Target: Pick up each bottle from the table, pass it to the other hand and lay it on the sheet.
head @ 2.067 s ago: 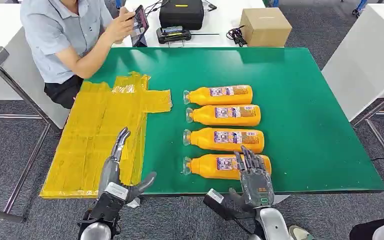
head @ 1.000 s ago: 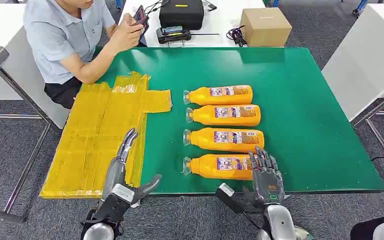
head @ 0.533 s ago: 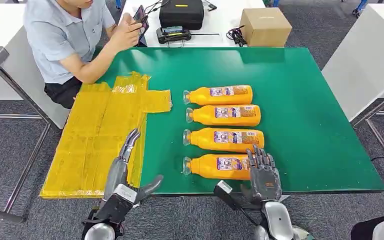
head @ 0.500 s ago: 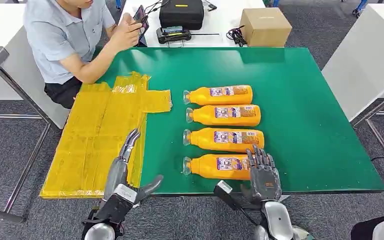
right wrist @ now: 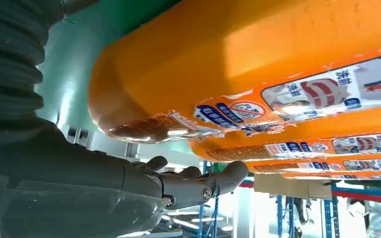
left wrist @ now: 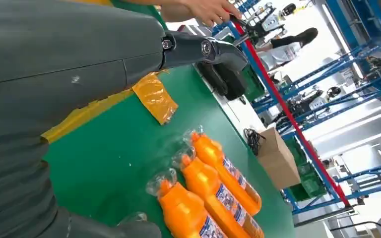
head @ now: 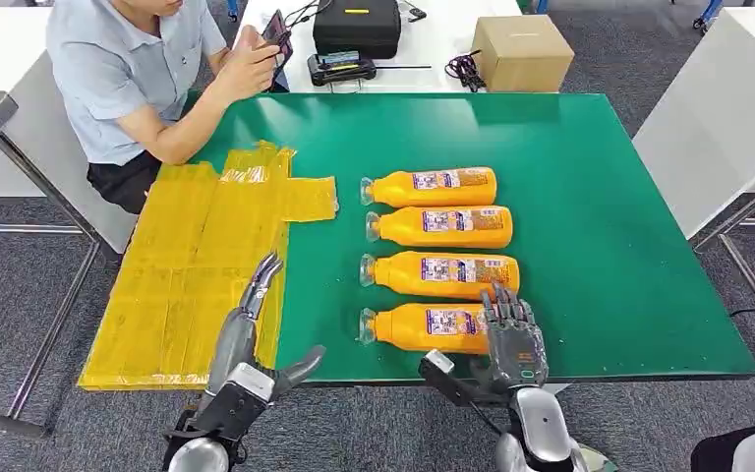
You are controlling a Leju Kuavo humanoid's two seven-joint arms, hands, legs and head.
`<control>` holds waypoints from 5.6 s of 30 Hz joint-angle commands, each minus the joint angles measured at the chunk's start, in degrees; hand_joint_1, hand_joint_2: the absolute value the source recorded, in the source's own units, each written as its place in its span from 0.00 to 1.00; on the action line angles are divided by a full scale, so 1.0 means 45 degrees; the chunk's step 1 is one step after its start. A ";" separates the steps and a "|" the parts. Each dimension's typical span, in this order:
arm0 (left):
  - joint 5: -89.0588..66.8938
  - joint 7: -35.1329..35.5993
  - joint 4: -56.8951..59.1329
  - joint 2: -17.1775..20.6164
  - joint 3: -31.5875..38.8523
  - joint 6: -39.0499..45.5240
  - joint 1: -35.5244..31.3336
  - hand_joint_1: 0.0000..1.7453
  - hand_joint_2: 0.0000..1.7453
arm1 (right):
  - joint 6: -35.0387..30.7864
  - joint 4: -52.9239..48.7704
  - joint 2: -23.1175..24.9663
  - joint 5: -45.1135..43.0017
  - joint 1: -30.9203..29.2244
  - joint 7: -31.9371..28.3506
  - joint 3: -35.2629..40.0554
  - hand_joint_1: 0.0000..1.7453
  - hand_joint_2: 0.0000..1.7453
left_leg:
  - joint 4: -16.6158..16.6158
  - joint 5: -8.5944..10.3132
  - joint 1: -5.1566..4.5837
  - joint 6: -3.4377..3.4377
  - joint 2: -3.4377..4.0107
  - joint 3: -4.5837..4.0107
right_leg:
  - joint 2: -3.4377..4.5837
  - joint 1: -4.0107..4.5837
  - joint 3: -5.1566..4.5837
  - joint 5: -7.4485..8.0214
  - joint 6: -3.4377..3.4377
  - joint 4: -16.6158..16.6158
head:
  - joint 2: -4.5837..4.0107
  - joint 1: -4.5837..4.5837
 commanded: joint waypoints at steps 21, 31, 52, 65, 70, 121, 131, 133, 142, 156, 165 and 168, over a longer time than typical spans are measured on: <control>-0.0068 0.0125 0.1002 0.0160 -0.0443 -0.0071 -0.0591 0.00 1.00 | 0.0308 0.2153 -0.0328 0.0203 -0.0707 -0.0006 0.0673 0.00 1.00 | -0.0013 -0.0015 0.0019 -0.0025 0.0009 0.0073 | -0.0011 0.0022 0.0075 -0.0014 -0.0033 -0.0019 | 0.0000 -0.0004; -0.0062 0.0081 0.1197 0.0185 -0.0488 -0.0165 -0.0705 0.00 1.00 | 0.0924 0.3306 -0.0961 0.0489 -0.1192 0.0180 0.1180 0.00 1.00 | -0.0011 -0.0004 0.0019 -0.0020 0.0021 0.0100 | -0.0006 0.0022 0.0087 0.0002 -0.0030 -0.0026 | 0.0000 -0.0005; -0.0053 -0.0011 0.1218 0.0176 -0.0691 -0.0205 -0.0727 0.00 1.00 | 0.1599 0.2788 -0.1592 0.0417 -0.1230 0.0406 0.2964 0.00 1.00 | -0.0015 -0.0039 0.0016 -0.0013 0.0047 0.0281 | 0.0041 0.0024 0.0226 0.0010 -0.0052 -0.0034 | 0.0000 0.0000; -0.0046 -0.0010 0.1080 0.0192 -0.0681 -0.0173 -0.0645 0.00 1.00 | 0.1802 0.1819 -0.1804 -0.0881 -0.0747 0.0133 0.2951 1.00 1.00 | -0.0007 -0.0046 0.0022 -0.0023 0.0041 0.0248 | 0.0029 0.0032 0.0211 0.0004 -0.0072 -0.0032 | 0.0000 0.0000; -0.0024 -0.0018 0.1071 0.0195 -0.0655 -0.0182 -0.0644 0.00 1.00 | 0.1952 0.1923 -0.1806 -0.1042 -0.0793 0.0226 0.2831 1.00 1.00 | -0.0011 -0.0045 0.0019 -0.0019 0.0035 0.0245 | 0.0027 0.0027 0.0216 -0.0015 -0.0040 -0.0032 | 0.0000 0.0000; 0.9243 0.2363 0.6930 0.0058 -0.0904 -0.3490 -0.2715 0.00 1.00 | 0.5345 -0.0221 -0.0336 -1.1635 -0.1741 -0.4504 0.1712 1.00 1.00 | 0.0002 -0.0069 0.0008 -0.0010 0.0044 0.0119 | 0.0080 0.0012 0.0111 -0.0016 -0.0030 -0.0012 | 0.0000 -0.0005; 0.9243 0.2363 0.6930 0.0058 -0.0904 -0.3490 -0.2715 0.00 1.00 | 0.5345 -0.0221 -0.0336 -1.1635 -0.1741 -0.4504 0.1712 1.00 1.00 | 0.0007 -0.0081 0.0015 -0.0015 0.0052 0.0129 | 0.0083 0.0020 0.0120 -0.0022 -0.0037 -0.0013 | 0.0000 -0.0005; 0.9243 0.2363 0.6930 0.0058 -0.0904 -0.3490 -0.2715 0.00 1.00 | 0.5345 -0.0221 -0.0336 -1.1635 -0.1741 -0.4504 0.1712 1.00 1.00 | 0.0005 -0.0081 0.0015 -0.0018 0.0049 0.0137 | 0.0079 0.0021 0.0127 -0.0025 -0.0040 -0.0011 | 0.0000 -0.0005; 0.9243 0.2363 0.6930 0.0058 -0.0904 -0.3490 -0.2715 0.00 1.00 | 0.5345 -0.0221 -0.0336 -1.1635 -0.1741 -0.4504 0.1712 1.00 1.00 | -0.0002 -0.0069 0.0003 -0.0005 0.0048 0.0113 | 0.0084 0.0007 0.0099 -0.0015 -0.0025 -0.0011 | 0.0000 -0.0005; 0.9832 0.0133 0.5628 0.0058 -0.2048 0.0389 -0.3784 0.00 1.00 | 0.4451 0.1703 0.1193 -1.0655 -0.2504 -0.4100 0.4120 1.00 1.00 | 0.0020 -0.0078 0.0036 -0.0035 0.0114 0.0105 | 0.0122 0.0043 0.0069 -0.0010 -0.0054 0.0017 | 0.0000 -0.0014; 1.0019 0.0205 0.5821 0.0058 -0.2114 -0.0043 -0.3762 0.00 1.00 | 0.4585 0.1568 0.0943 -1.0893 -0.2528 -0.4177 0.4100 1.00 1.00 | 0.0008 -0.0040 0.0017 -0.0009 0.0023 0.0082 | 0.0022 0.0019 0.0089 -0.0023 -0.0033 0.0004 | 0.0000 0.0000; 1.0945 0.0832 0.6274 0.0058 -0.2260 -0.1034 -0.3878 0.00 1.00 | 0.4624 0.1660 0.0863 -1.1020 -0.2638 -0.4247 0.4077 1.00 1.00 | 0.0015 -0.0048 0.0019 -0.0015 0.0030 0.0088 | 0.0028 0.0022 0.0097 -0.0025 -0.0042 0.0002 | 0.0000 -0.0005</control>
